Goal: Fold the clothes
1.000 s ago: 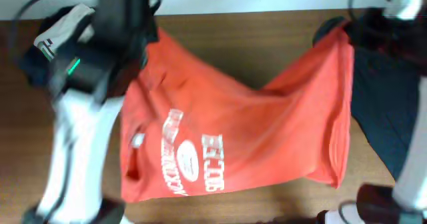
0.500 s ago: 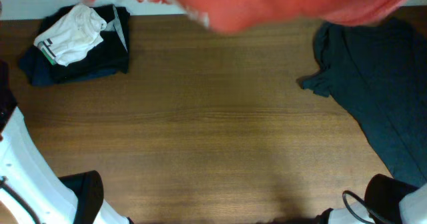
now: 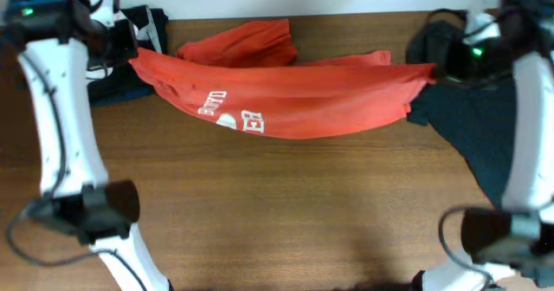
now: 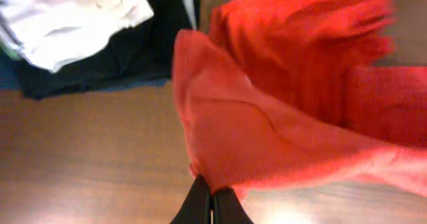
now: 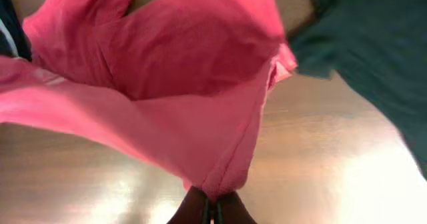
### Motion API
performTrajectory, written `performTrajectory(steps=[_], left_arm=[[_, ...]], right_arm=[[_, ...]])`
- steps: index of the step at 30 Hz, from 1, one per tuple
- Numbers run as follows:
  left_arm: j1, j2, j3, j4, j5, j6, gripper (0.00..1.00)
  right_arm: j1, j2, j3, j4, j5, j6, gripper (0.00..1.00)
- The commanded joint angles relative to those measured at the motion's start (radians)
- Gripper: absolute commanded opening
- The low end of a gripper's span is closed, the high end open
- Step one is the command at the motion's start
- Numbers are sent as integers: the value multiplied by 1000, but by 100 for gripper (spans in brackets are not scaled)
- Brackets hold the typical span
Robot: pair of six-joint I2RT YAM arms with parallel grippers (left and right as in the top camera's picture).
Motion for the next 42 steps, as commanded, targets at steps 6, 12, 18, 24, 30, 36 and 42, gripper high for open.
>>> performTrajectory(steps=[6, 12, 18, 24, 30, 36, 42], left_arm=[[-11, -318, -5, -160, 4, 12, 0], [-6, -585, -412, -160, -27, 12, 0], [-6, -789, -764, -156, -24, -7, 2], [-6, -777, -768, -142, -45, -11, 77], [-6, -766, -827, -124, -15, -22, 77], [-6, -766, -1155, 102, 27, -77, 77], [-6, -765, -1221, 171, 26, -77, 77]], right_arm=[[-14, -336, -58, -115, 93, -17, 5], [-14, -560, -437, -114, 97, -18, 8], [-14, -595, -566, -115, 86, -10, 18], [-5, -595, -766, -69, 35, -14, 64], [113, -581, -1090, 266, -92, 79, 64], [161, -475, -1201, 403, -22, 166, 63], [161, -313, -1315, 548, 10, 213, 53]])
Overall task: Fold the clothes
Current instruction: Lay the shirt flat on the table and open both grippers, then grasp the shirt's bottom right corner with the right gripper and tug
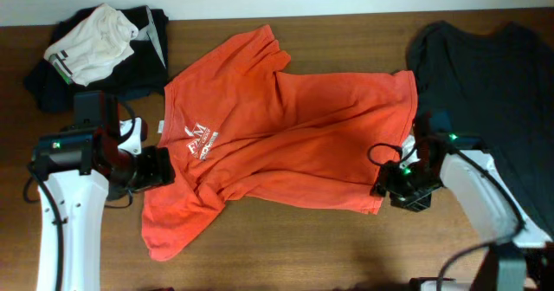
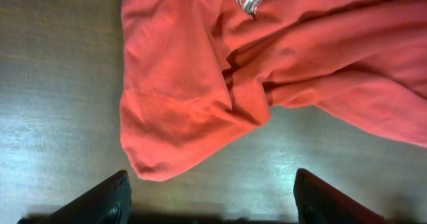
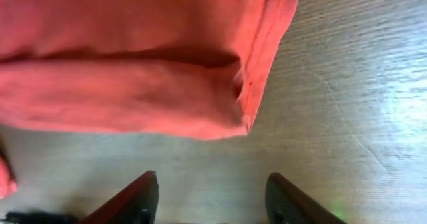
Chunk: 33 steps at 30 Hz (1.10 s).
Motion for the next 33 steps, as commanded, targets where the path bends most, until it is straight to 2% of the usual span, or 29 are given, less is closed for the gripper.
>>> performTrajectory(steps=[1, 5, 9, 11, 14, 16, 24, 25, 26, 29, 33], left_arm=[[5, -6, -6, 12, 18, -11, 77], [5, -6, -6, 27, 18, -11, 78], [5, -6, -6, 27, 18, -11, 78], [5, -6, -6, 27, 18, -11, 78], [5, -6, -6, 27, 18, -11, 78], [5, -6, -6, 27, 18, -11, 78], [5, -6, -6, 27, 18, -11, 78], [5, -6, -6, 27, 18, -11, 78], [5, -6, -6, 27, 18, -11, 78], [5, -6, -6, 28, 18, -11, 78], [5, -6, -6, 27, 18, -11, 78]], right_arm=[[9, 49, -50, 48, 15, 18, 52], [9, 69, -113, 137, 14, 18, 51], [10, 69, -134, 184, -30, 18, 42], [10, 69, -134, 188, -34, 18, 33], [10, 69, -135, 187, -33, 18, 13], [10, 69, -135, 188, -33, 18, 5], [10, 69, -135, 202, -29, 17, 4], [10, 69, -137, 201, -21, 13, 30], [10, 69, -141, 201, -4, 14, 41], [10, 69, -164, 209, 8, 13, 37], [10, 69, -169, 227, 8, 14, 19]])
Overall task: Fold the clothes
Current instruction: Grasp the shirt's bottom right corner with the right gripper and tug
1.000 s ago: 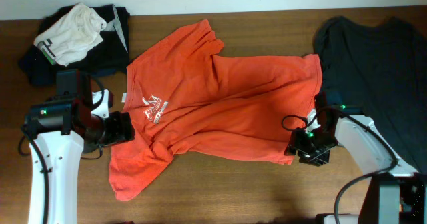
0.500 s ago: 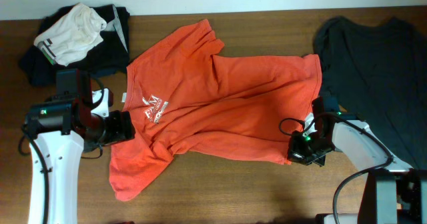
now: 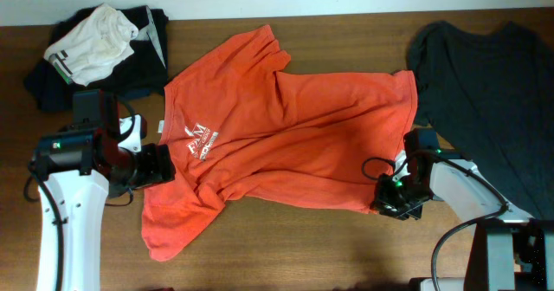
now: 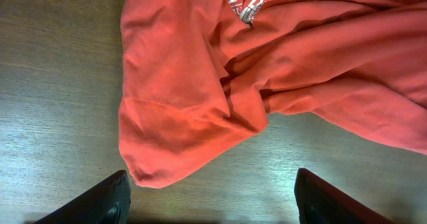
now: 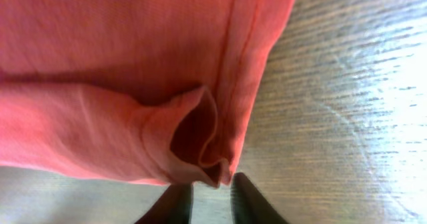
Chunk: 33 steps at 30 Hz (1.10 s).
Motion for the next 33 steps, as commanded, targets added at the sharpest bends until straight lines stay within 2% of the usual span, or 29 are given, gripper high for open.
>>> performTrajectory(steps=[1, 5, 13, 20, 21, 22, 23, 25, 29, 32, 33], left_arm=[[5, -6, -6, 2, 15, -5, 78], [5, -6, -6, 3, 15, -5, 78], [5, -6, -6, 2, 15, -2, 78], [5, -6, -6, 3, 15, -2, 78], [5, -6, -6, 3, 15, -2, 78], [5, -6, -6, 3, 15, -2, 78], [5, -6, -6, 3, 15, -2, 78], [5, -6, -6, 2, 15, -2, 78], [5, -6, -6, 2, 15, -2, 78], [5, -6, -6, 2, 15, -2, 78], [5, -6, -6, 3, 15, -2, 78]], right_arm=[[9, 7, -6, 7, 13, -2, 15], [8, 7, 2, 10, 28, -2, 4], [8, -17, 64, -26, 28, -13, 4], [8, -247, 135, -187, 33, -13, 4], [8, -249, 135, -182, 71, -13, 16], [8, -237, 131, -173, 141, -13, 42], [8, -221, 127, -164, 168, -12, 45], [8, -162, 121, -141, 144, -13, 43], [11, -22, 121, -98, 84, -13, 27], [44, 36, 121, -82, 76, -13, 26], [61, 43, 121, -74, 76, -13, 29]])
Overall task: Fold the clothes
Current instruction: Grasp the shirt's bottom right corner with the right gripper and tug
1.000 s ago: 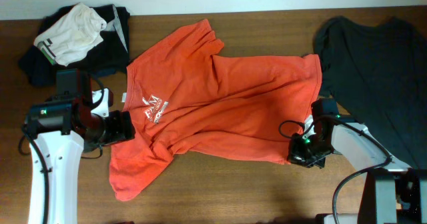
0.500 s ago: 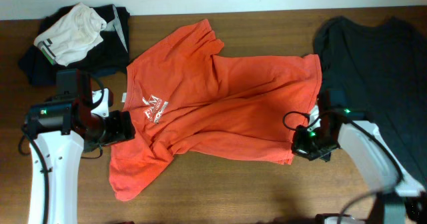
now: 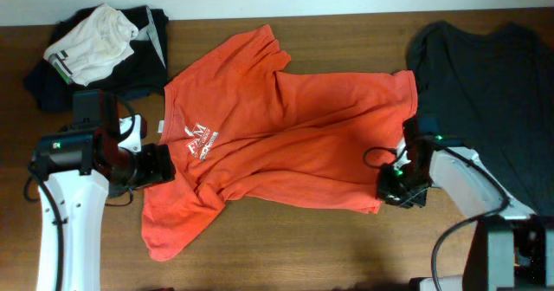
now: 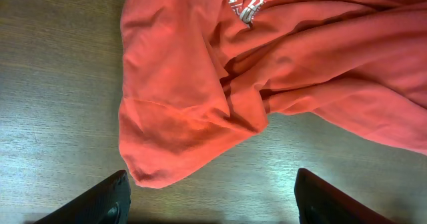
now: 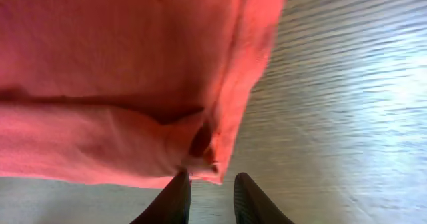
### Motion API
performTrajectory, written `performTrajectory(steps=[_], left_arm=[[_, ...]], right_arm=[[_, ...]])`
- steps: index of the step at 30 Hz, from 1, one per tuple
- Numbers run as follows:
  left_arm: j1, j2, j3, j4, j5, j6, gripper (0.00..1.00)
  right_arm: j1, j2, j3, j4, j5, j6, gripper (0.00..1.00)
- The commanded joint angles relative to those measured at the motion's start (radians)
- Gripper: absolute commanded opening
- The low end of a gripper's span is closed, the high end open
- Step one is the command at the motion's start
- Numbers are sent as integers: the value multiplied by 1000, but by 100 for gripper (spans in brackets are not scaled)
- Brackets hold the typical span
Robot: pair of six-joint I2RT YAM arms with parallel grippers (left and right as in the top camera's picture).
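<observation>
An orange T-shirt point(image 3: 277, 135) with white lettering lies crumpled but spread out on the wooden table point(image 3: 286, 248). My left gripper point(image 4: 213, 207) is wide open just in front of the shirt's lower left sleeve point(image 4: 167, 137), with bare wood between its fingers point(image 4: 107, 199). It sits at the shirt's left edge in the overhead view point(image 3: 160, 165). My right gripper point(image 5: 212, 197) is at the shirt's lower right hem corner point(image 5: 207, 164). Its jaws stand a narrow gap apart, with wood showing between them and the folded hem just past the tips. The overhead view shows it there too point(image 3: 391, 191).
A heap of white and dark clothes point(image 3: 95, 40) lies at the back left. A dark T-shirt point(image 3: 485, 83) is spread at the right, close behind my right arm. The table's back edge point(image 3: 346, 16) runs along the top.
My right gripper has shifted slightly up along the hem corner, its jaws still narrowly apart. The left gripper and the shirt have not visibly moved.
Both grippers were shut on the shirt, holding it stretched in the air at the back of the table. Then it lay on the table with both grippers wide open at its lower corners. After that the right jaws narrowed at the right hem corner, where they remain.
</observation>
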Motion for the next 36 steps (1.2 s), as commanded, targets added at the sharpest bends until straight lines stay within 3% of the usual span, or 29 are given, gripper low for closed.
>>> performTrajectory(steps=[1, 9, 17, 22, 24, 30, 36], left_arm=[[5, -6, -6, 3, 14, -2, 78], [5, -6, -6, 2, 14, -2, 78], [5, -6, -6, -1, 14, -2, 78], [5, -6, -6, 2, 14, -2, 78], [5, -6, -6, 3, 14, -2, 78], [5, -6, -6, 2, 14, -2, 78], [5, -6, -6, 0, 14, -2, 78]], right_arm=[[57, 26, 5, 21, -15, 2, 31], [90, 43, 3, 42, 13, 6, 37], [90, 43, -70, 84, 12, 6, 37], [88, 43, -69, 106, 13, 6, 17], [86, 42, -49, 92, 13, 6, 4], [86, 31, 47, -50, 89, 6, 4], [86, -92, 109, -223, 92, 6, 4]])
